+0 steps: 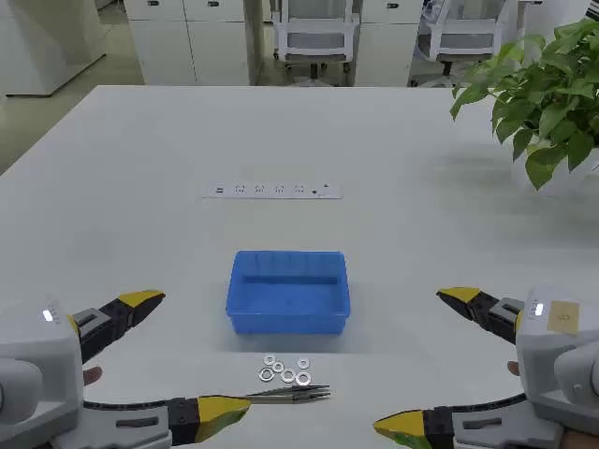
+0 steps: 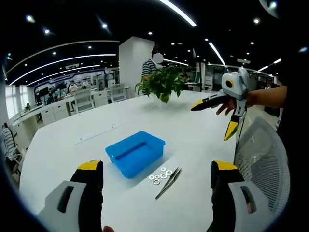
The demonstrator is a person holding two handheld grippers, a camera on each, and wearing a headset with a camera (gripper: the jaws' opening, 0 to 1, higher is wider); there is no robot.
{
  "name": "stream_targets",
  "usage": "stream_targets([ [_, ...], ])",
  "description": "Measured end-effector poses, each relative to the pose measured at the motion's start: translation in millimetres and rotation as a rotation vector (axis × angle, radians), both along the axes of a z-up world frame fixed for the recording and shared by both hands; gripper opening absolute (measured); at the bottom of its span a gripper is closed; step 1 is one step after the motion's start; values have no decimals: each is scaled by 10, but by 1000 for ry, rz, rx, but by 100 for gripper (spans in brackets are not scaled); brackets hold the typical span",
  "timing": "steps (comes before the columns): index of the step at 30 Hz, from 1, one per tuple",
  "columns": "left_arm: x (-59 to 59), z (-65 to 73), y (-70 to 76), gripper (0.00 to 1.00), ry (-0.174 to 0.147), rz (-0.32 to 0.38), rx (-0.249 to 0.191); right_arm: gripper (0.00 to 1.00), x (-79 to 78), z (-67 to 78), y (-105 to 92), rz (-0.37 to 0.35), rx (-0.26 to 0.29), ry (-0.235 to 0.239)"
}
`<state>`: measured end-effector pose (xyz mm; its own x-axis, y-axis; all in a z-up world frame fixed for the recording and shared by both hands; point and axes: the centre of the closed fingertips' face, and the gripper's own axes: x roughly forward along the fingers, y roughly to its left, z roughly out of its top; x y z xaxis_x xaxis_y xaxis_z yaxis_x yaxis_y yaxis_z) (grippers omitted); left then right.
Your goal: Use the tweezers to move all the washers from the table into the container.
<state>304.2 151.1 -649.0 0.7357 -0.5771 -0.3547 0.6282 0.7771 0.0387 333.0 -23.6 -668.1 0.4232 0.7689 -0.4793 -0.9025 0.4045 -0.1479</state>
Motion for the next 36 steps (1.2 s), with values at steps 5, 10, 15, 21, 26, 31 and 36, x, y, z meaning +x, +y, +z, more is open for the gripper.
stream_targets([
  [5,0,-3,-11,99,1,-2,1,100,3,0,-1,-1,1,0],
  [10,2,-1,-11,99,0,-3,0,100,2,0,-2,0,2,-1],
  [15,0,-2,-8,99,0,0,-1,100,2,-2,-4,0,0,-1],
  [21,0,2,-13,99,-2,-1,0,100,7,7,3,1,1,-3],
  [26,-1,-5,-22,99,-1,-6,4,100,5,0,3,2,-3,-3],
  [31,0,1,-26,99,-2,-7,3,100,-1,-2,-3,1,-4,-4],
  [36,0,4,-21,99,-4,-7,5,100,1,3,-14,-1,-3,-6],
])
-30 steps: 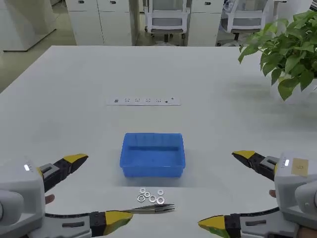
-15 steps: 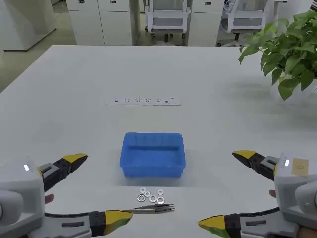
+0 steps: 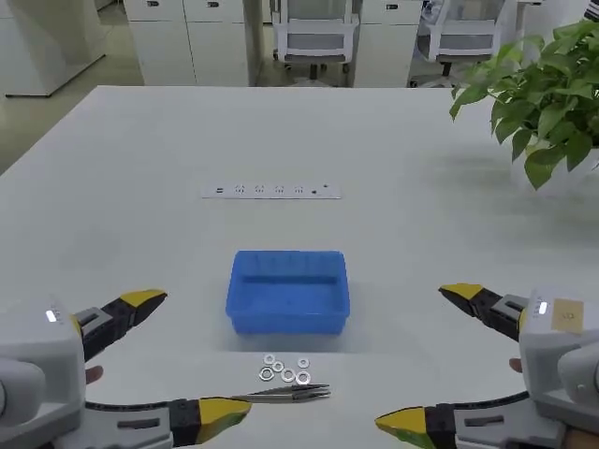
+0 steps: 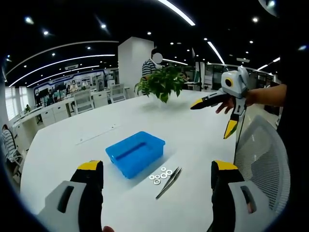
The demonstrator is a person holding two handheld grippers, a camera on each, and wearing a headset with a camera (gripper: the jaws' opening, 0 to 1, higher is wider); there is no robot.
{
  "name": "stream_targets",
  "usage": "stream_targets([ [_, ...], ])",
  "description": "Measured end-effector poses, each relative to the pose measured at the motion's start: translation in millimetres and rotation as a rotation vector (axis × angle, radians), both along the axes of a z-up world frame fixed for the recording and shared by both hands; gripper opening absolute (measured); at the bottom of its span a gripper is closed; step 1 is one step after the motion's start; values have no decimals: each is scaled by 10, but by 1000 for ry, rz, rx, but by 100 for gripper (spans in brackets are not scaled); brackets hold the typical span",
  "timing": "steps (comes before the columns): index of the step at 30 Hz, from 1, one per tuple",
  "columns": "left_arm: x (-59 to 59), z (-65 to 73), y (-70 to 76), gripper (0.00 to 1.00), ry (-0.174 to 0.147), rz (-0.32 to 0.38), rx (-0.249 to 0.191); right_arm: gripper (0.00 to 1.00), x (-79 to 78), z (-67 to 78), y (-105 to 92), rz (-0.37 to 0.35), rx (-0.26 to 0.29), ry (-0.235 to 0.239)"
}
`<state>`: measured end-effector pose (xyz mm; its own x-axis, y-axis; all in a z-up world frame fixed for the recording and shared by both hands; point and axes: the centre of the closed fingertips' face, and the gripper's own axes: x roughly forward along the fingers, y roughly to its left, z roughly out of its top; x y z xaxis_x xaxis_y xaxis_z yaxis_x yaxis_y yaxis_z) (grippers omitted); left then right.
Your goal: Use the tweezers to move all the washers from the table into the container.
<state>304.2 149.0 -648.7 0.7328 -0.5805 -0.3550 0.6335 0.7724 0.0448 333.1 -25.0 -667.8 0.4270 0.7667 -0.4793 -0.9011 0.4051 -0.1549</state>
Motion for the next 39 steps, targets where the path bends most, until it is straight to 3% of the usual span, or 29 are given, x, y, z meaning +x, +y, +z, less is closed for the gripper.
stream_targets([
  [39,30,-26,31,99,7,0,10,100,10,-29,-28,0,-14,2],
])
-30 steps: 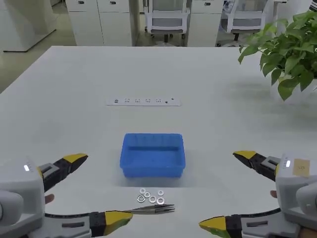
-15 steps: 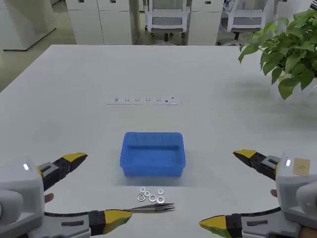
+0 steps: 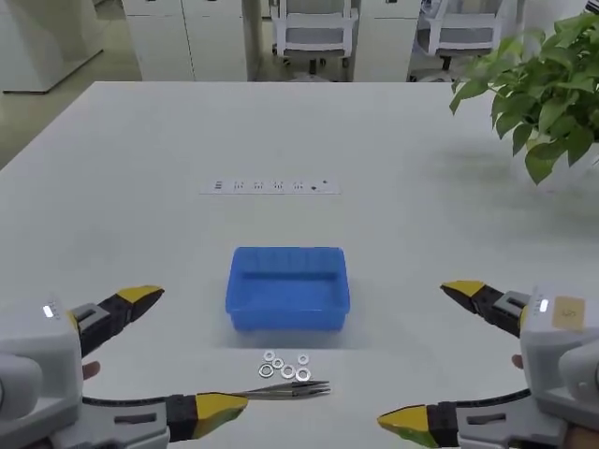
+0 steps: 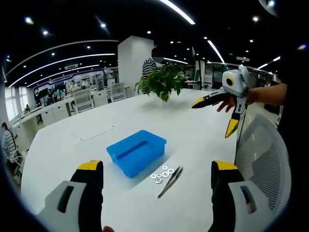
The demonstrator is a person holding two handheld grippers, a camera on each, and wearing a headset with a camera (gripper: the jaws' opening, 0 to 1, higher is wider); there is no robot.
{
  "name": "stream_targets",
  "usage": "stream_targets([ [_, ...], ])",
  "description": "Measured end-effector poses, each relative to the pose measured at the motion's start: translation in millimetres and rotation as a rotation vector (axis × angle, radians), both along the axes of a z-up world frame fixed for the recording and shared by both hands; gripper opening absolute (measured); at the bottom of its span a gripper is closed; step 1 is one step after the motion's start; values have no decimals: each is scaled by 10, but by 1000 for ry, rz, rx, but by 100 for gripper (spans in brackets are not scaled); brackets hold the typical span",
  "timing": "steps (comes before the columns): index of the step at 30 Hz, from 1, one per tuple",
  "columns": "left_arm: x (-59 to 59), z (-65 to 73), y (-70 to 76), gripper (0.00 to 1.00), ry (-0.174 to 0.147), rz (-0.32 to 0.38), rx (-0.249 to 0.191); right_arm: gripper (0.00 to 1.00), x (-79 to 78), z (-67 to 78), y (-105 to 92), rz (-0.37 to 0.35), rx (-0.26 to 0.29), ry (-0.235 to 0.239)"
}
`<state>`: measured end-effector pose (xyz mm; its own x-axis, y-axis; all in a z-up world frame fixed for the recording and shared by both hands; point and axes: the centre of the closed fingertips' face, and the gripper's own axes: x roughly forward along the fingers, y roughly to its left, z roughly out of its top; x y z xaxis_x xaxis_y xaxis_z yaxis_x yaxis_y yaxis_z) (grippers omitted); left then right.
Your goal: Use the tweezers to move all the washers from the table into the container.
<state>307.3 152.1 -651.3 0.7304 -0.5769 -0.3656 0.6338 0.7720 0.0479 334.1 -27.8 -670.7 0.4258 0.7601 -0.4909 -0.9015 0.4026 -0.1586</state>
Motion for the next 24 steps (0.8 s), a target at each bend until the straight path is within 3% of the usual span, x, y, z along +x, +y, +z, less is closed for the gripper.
stream_targets([
  [14,41,-38,12,99,13,-26,27,97,37,-20,-17,20,-19,-2],
  [24,117,-96,-11,99,40,-75,61,91,69,-77,-11,57,-62,-3],
])
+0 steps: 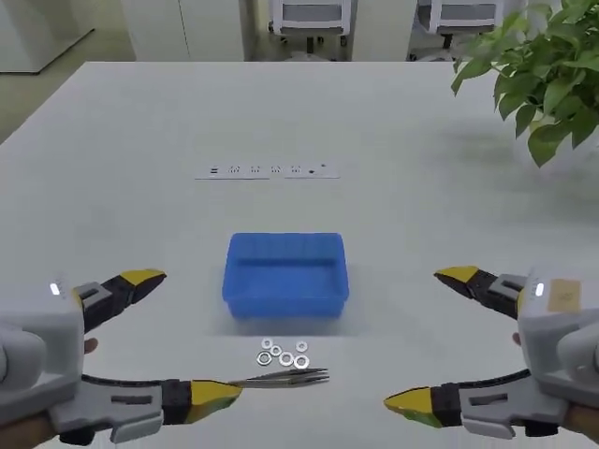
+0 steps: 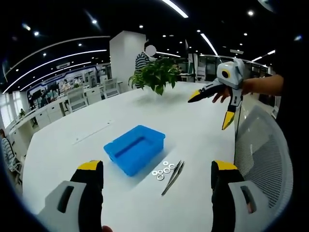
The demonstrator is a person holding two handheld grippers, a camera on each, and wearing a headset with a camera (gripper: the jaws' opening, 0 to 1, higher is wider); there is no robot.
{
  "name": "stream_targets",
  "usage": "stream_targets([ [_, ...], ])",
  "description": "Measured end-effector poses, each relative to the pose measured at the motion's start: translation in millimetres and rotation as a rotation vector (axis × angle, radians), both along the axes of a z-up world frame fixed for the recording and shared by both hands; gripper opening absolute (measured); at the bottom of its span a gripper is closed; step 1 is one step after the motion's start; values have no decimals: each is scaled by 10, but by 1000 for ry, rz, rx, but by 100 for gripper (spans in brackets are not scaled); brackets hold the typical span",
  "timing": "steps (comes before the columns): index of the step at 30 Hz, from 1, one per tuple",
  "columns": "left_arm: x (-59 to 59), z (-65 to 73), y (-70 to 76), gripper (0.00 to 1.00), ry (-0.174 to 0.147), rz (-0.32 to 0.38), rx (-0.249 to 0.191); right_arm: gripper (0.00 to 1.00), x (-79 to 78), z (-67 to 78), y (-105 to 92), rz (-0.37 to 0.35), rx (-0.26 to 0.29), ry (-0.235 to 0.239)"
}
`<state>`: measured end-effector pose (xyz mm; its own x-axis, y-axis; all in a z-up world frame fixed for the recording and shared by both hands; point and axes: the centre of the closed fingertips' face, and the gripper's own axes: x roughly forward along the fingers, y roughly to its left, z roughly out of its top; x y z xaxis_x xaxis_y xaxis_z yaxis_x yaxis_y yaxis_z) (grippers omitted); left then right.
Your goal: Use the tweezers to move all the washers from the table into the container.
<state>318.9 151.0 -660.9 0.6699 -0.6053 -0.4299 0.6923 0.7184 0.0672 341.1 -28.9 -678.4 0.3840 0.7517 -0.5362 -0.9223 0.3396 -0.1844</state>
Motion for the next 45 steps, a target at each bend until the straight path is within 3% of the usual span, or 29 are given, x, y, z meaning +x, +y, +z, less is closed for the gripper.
stream_targets([
  [11,62,-91,-83,97,38,-93,47,85,48,-87,73,63,-46,13],
  [27,84,-321,-215,85,89,-186,105,73,38,-218,255,189,-93,21],
  [40,72,-506,-276,62,126,-260,151,59,3,-368,455,316,-130,23],
  [45,79,-612,-284,54,146,-286,176,53,-2,-478,537,381,-171,13],
])
